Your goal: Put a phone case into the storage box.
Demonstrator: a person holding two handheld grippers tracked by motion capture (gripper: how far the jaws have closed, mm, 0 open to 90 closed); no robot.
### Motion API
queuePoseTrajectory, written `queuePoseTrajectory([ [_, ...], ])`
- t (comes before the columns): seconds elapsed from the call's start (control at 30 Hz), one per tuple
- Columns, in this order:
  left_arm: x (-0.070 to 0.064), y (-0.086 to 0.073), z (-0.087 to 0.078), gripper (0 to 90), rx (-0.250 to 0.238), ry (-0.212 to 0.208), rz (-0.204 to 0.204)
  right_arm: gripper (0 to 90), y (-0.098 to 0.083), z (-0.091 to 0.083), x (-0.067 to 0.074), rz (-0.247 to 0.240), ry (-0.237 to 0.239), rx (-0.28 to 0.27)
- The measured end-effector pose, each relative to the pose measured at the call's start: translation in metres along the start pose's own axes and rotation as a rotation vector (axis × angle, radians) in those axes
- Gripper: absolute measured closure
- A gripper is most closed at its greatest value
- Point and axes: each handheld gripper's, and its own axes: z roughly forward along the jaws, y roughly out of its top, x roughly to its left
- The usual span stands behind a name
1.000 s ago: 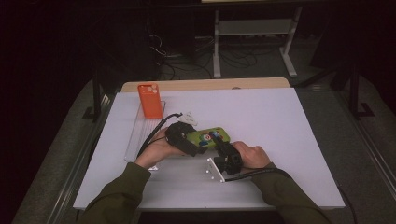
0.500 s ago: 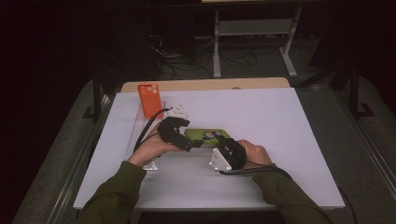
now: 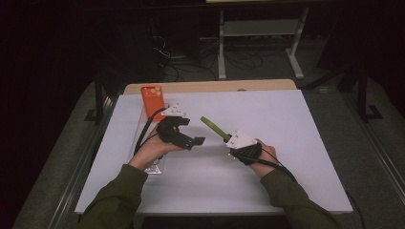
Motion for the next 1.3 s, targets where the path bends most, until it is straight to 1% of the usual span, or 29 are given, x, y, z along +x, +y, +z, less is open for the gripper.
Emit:
queuePoseTrajectory([
  [0.07, 0.0, 0.001, 0.0, 0.0, -0.002, 0.006, -0.003, 76.3, -0.001, 0.0, -0.006, 0.049, 0.027, 0.0],
  [0.1, 0.0, 0.0, 0.001, 0.0, -0.008, 0.01, -0.014, 76.3, -0.001, 0.0, -0.007, 0.106, 0.043, 0.006],
  [0.13, 0.001, 0.001, 0.001, 0.0, -0.008, 0.015, -0.011, 76.3, -0.001, 0.0, -0.009, 0.148, 0.057, 0.007],
  [0.17, 0.001, 0.001, 0.001, 0.0, -0.009, 0.02, -0.018, 76.3, -0.001, 0.0, -0.011, 0.172, 0.068, 0.009],
  [0.2, 0.001, 0.001, 0.002, 0.0, -0.012, 0.024, -0.024, 76.3, -0.002, 0.0, -0.013, 0.186, 0.074, 0.013],
  [0.27, 0.001, 0.002, 0.002, 0.0, -0.018, 0.03, -0.033, 76.3, -0.003, 0.0, -0.015, 0.234, 0.089, 0.018],
  [0.37, 0.001, 0.003, 0.004, 0.0, -0.033, 0.041, -0.054, 76.3, -0.004, -0.001, -0.017, 0.284, 0.103, 0.014],
  [0.4, 0.002, 0.003, 0.005, 0.0, -0.037, 0.04, -0.056, 76.4, -0.004, -0.001, -0.018, 0.302, 0.111, 0.007],
  [0.47, 0.0, 0.005, 0.007, 0.0, -0.064, 0.038, -0.073, 76.3, -0.004, -0.002, -0.018, 0.348, 0.136, 0.0],
  [0.5, 0.0, 0.006, 0.008, 0.0, -0.066, 0.031, -0.075, 76.4, -0.004, -0.003, -0.018, 0.364, 0.147, -0.005],
  [0.53, -0.001, 0.007, 0.01, 0.0, -0.071, 0.026, -0.07, 76.3, -0.004, -0.003, -0.019, 0.363, 0.153, -0.013],
  [0.57, -0.002, 0.008, 0.013, 0.0, -0.079, 0.022, -0.072, 76.4, -0.003, -0.003, -0.02, 0.375, 0.162, -0.016],
  [0.67, -0.005, 0.012, 0.019, 0.0, -0.105, 0.008, -0.084, 76.3, -0.001, -0.005, -0.021, 0.396, 0.178, -0.03],
  [0.73, -0.005, 0.014, 0.024, 0.0, -0.115, -0.001, -0.088, 76.4, 0.0, -0.005, -0.022, 0.399, 0.182, -0.048],
  [0.8, -0.006, 0.017, 0.027, 0.0, -0.138, -0.012, -0.094, 76.3, 0.002, -0.007, -0.021, 0.405, 0.193, -0.055],
  [0.93, -0.008, 0.021, 0.035, 0.0, -0.142, -0.026, -0.083, 76.4, 0.003, -0.008, -0.02, 0.401, 0.197, -0.061],
  [0.97, -0.009, 0.023, 0.037, 0.0, -0.147, -0.033, -0.097, 76.3, 0.003, -0.008, -0.021, 0.396, 0.2, -0.066],
  [1.03, -0.009, 0.024, 0.042, 0.0, -0.153, -0.048, -0.098, 76.3, 0.004, -0.009, -0.02, 0.399, 0.202, -0.069],
  [1.07, -0.009, 0.025, 0.044, 0.0, -0.148, -0.05, -0.095, 76.3, 0.005, -0.009, -0.019, 0.403, 0.204, -0.07],
  [1.1, -0.01, 0.026, 0.046, 0.0, -0.157, -0.051, -0.103, 76.3, 0.005, -0.009, -0.019, 0.394, 0.203, -0.075],
  [1.17, -0.011, 0.027, 0.049, 0.0, -0.16, -0.056, -0.102, 76.3, 0.006, -0.009, -0.018, 0.395, 0.208, -0.076],
  [1.2, -0.011, 0.028, 0.05, 0.0, -0.155, -0.06, -0.115, 76.3, 0.007, -0.008, -0.018, 0.389, 0.207, -0.079],
  [1.3, -0.011, 0.03, 0.053, 0.8, -0.16, -0.056, -0.125, 76.3, 0.007, -0.008, -0.016, 0.385, 0.207, -0.073],
])
